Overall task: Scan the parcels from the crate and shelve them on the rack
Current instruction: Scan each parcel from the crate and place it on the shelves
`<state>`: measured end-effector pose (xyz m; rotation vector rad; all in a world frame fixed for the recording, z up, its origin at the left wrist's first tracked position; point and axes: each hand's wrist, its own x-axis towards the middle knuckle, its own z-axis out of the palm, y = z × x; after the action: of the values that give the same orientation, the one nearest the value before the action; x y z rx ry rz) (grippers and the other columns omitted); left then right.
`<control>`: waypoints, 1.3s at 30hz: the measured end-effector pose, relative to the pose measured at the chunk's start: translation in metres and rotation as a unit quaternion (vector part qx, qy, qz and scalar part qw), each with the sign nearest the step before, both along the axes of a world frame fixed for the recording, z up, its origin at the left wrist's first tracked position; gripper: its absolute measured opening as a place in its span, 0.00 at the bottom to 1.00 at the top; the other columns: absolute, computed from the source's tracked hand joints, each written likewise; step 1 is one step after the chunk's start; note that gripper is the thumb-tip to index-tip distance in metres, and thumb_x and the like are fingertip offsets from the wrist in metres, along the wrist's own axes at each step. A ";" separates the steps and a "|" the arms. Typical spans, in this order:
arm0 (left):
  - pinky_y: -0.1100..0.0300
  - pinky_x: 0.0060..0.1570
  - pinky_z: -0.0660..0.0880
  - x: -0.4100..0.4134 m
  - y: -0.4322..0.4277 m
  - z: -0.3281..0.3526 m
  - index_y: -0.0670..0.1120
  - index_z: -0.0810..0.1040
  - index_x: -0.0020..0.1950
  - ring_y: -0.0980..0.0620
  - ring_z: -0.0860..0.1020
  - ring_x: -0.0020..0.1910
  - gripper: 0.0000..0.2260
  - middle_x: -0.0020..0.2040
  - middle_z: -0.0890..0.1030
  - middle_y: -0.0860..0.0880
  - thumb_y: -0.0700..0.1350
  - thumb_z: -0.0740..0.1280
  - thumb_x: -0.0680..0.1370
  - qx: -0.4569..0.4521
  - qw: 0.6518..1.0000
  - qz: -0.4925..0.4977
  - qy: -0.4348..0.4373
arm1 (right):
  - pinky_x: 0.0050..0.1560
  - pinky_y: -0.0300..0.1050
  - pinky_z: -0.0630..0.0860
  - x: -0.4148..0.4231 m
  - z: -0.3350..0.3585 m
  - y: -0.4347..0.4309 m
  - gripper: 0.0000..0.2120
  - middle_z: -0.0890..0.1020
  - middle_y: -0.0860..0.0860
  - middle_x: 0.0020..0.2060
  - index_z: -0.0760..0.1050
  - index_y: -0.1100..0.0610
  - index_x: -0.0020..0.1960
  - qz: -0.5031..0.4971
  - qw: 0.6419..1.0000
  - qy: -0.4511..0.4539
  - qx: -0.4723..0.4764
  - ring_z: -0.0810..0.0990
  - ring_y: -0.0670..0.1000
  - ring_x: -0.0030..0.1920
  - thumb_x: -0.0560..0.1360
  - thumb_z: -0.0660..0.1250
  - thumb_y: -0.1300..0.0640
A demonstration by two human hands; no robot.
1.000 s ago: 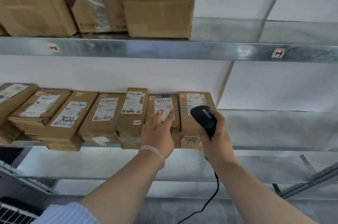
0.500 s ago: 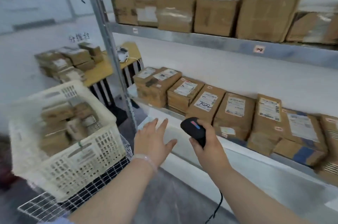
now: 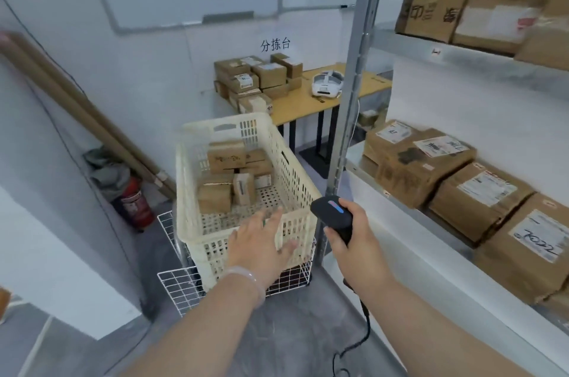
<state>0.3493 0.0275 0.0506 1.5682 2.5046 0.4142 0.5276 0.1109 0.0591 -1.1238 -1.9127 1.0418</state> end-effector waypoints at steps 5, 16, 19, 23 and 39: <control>0.43 0.76 0.56 -0.054 0.040 -0.005 0.59 0.48 0.81 0.47 0.54 0.80 0.33 0.82 0.54 0.50 0.67 0.55 0.80 -0.019 0.999 0.032 -0.015 | 0.58 0.45 0.75 -0.060 -0.003 0.049 0.24 0.76 0.42 0.61 0.64 0.42 0.69 0.040 0.999 -0.011 0.014 0.77 0.44 0.58 0.78 0.68 0.54; 0.44 0.76 0.57 -0.165 0.126 -0.032 0.61 0.46 0.80 0.47 0.55 0.80 0.34 0.82 0.54 0.51 0.68 0.56 0.79 -0.054 0.989 0.113 -0.081 | 0.52 0.40 0.74 -0.193 -0.017 0.163 0.24 0.76 0.43 0.58 0.62 0.40 0.69 0.080 0.996 -0.028 0.002 0.77 0.44 0.55 0.79 0.67 0.54; 0.43 0.77 0.56 -0.199 0.147 -0.044 0.62 0.48 0.80 0.46 0.54 0.80 0.33 0.82 0.53 0.51 0.66 0.58 0.79 -0.068 0.983 0.129 -0.115 | 0.48 0.31 0.70 -0.232 -0.031 0.179 0.24 0.74 0.33 0.53 0.62 0.37 0.67 0.091 0.995 -0.047 -0.003 0.76 0.34 0.52 0.78 0.68 0.54; 0.43 0.76 0.57 -0.245 0.175 -0.063 0.62 0.50 0.80 0.45 0.55 0.80 0.32 0.82 0.53 0.50 0.65 0.58 0.79 -0.089 0.981 0.107 -0.138 | 0.45 0.27 0.70 -0.282 -0.049 0.206 0.25 0.74 0.31 0.52 0.61 0.32 0.62 0.062 0.996 -0.052 -0.036 0.76 0.32 0.51 0.77 0.69 0.55; 0.45 0.76 0.58 -0.362 0.312 -0.189 0.60 0.49 0.81 0.43 0.53 0.80 0.32 0.82 0.50 0.49 0.57 0.62 0.81 -0.158 0.924 0.172 -0.301 | 0.35 0.26 0.67 -0.407 -0.177 0.318 0.23 0.74 0.40 0.51 0.59 0.34 0.65 -0.020 0.974 -0.143 -0.175 0.72 0.31 0.42 0.79 0.67 0.51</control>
<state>-0.0131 0.3398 -0.1382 0.7293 2.1964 0.4255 0.1211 0.4288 -0.1179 -1.5768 -1.9594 1.2859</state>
